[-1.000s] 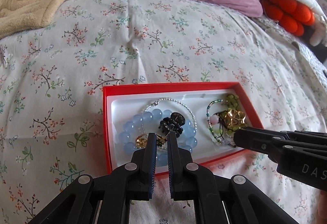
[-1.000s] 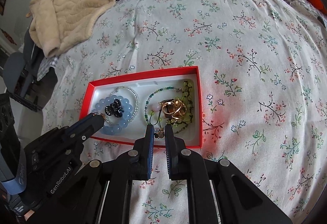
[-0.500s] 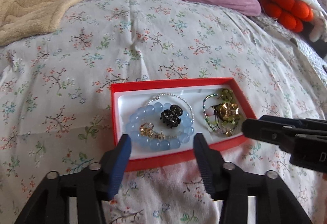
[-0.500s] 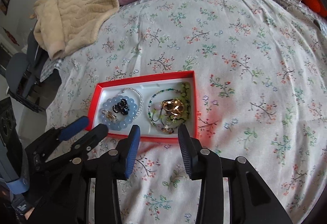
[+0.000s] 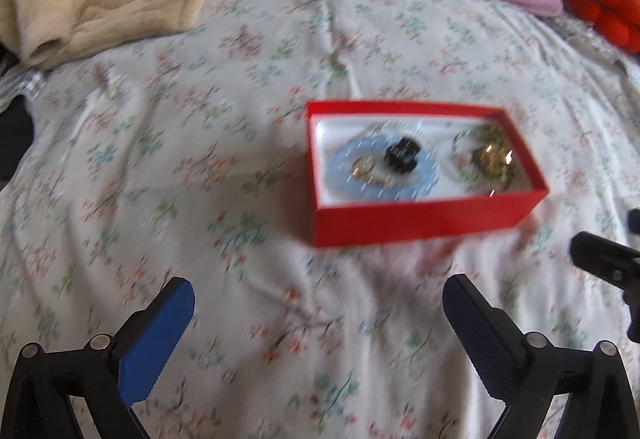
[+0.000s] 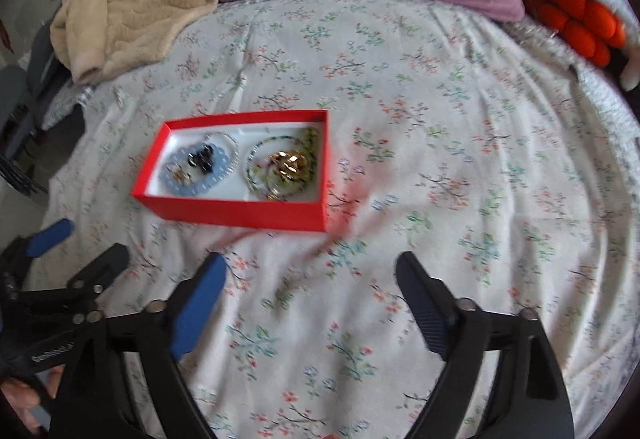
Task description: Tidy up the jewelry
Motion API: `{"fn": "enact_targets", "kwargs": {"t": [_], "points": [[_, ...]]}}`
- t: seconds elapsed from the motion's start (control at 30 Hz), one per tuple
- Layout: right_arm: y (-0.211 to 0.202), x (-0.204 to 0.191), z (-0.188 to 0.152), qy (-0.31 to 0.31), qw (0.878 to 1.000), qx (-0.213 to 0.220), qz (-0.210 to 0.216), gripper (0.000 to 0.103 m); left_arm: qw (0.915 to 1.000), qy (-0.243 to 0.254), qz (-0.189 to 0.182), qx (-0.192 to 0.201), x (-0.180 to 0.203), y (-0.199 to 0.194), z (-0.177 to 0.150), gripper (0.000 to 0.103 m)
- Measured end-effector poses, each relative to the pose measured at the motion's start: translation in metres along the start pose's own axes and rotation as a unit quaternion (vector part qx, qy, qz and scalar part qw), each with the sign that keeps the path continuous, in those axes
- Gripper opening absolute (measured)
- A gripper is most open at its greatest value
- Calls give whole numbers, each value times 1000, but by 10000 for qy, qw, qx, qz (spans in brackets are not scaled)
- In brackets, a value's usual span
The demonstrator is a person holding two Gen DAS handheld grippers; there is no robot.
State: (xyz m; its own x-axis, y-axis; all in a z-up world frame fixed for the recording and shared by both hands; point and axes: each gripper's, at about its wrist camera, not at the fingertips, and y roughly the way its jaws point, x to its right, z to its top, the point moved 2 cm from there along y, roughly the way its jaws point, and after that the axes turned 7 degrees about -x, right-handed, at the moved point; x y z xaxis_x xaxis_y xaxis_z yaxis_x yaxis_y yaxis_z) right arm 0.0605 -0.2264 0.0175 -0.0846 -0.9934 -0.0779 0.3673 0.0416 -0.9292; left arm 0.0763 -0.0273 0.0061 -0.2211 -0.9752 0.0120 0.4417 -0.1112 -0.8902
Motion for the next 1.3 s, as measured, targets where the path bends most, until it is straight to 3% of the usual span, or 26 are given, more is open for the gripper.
{"fn": "enact_targets", "kwargs": {"t": [0.1, 0.23, 1.3], "points": [[-5, -7, -11, -166, 9994, 81, -292, 100, 9996, -145, 69, -226, -6, 2, -12, 102], [-6, -17, -21, -301, 9985, 50, -444, 102, 9986, -277, 56, -450, -10, 4, -23, 102], [6, -24, -22, -258, 9980, -153, -564, 102, 9979, -297, 140, -567, -12, 7, -27, 102]]}}
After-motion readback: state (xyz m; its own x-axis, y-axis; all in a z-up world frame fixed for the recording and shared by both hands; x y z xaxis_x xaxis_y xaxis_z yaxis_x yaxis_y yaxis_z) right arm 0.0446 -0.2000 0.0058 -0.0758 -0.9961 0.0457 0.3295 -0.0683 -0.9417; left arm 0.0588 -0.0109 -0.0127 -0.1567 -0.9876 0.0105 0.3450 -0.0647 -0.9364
